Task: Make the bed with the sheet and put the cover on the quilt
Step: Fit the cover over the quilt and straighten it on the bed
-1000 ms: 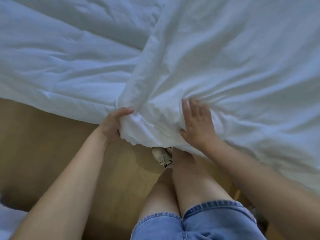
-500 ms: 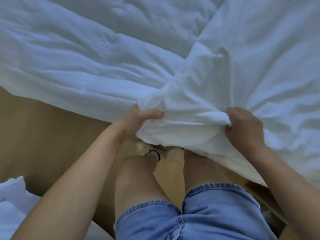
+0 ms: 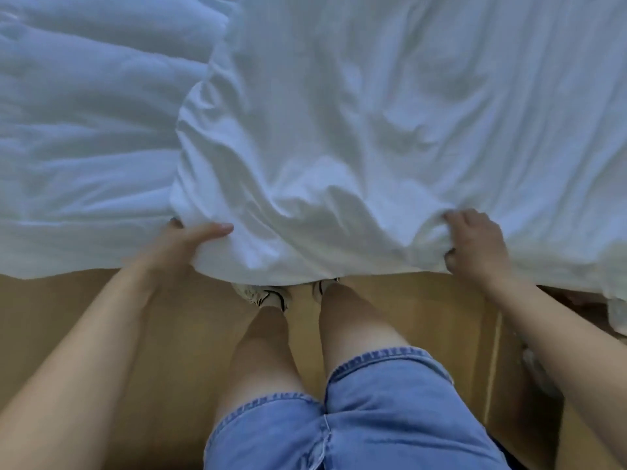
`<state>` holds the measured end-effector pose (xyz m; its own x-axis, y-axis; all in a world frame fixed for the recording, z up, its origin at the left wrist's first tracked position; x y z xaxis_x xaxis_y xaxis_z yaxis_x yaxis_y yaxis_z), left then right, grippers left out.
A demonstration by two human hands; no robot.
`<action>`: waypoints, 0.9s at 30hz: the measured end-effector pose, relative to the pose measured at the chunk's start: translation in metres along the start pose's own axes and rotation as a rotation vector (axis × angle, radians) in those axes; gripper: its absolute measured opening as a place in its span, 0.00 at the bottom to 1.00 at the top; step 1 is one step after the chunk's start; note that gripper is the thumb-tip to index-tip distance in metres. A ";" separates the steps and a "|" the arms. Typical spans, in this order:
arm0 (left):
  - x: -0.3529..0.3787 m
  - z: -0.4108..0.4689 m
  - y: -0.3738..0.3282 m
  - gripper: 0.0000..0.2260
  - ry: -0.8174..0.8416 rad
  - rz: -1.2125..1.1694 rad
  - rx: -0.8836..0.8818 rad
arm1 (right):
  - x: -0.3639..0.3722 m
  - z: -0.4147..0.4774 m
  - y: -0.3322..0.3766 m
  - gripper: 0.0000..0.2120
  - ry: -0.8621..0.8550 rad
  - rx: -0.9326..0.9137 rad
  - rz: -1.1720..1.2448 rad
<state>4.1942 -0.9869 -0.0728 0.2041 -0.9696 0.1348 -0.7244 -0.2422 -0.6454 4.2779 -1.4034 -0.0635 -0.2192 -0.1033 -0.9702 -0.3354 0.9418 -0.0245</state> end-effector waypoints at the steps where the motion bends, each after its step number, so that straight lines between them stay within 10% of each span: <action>1: -0.001 0.001 -0.001 0.34 0.001 -0.050 0.000 | 0.001 0.002 0.022 0.26 -0.055 -0.060 0.022; 6: 0.002 -0.003 -0.002 0.26 0.072 -0.172 -0.005 | 0.010 0.041 0.173 0.37 -0.072 -0.320 0.140; 9: -0.001 -0.003 -0.006 0.22 0.058 -0.195 -0.019 | 0.003 0.077 0.238 0.24 -0.156 -0.304 0.084; 19: -0.122 -0.014 -0.055 0.30 0.151 -0.104 -0.005 | -0.036 0.101 0.189 0.05 -0.232 -0.261 -0.029; 21: -0.175 -0.005 -0.069 0.11 0.018 -0.173 -0.007 | -0.044 0.111 0.174 0.10 -0.166 -0.181 -0.041; 24: -0.236 0.004 -0.073 0.21 -0.111 -0.231 -0.070 | -0.039 0.109 0.188 0.22 0.023 -0.094 0.005; 27: -0.250 0.007 -0.064 0.10 -0.077 -0.208 -0.120 | -0.029 0.104 0.210 0.23 0.132 -0.056 -0.008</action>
<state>4.1944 -0.7289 -0.0705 0.4030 -0.8942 0.1947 -0.7339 -0.4429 -0.5149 4.3095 -1.1696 -0.0654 -0.3337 -0.1556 -0.9298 -0.3876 0.9217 -0.0151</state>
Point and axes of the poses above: each hand's wrist, its own z-axis towards the middle knuckle, its own x-axis out of the palm, y = z × x, the point moved 3 cm from there along z, towards the middle knuckle
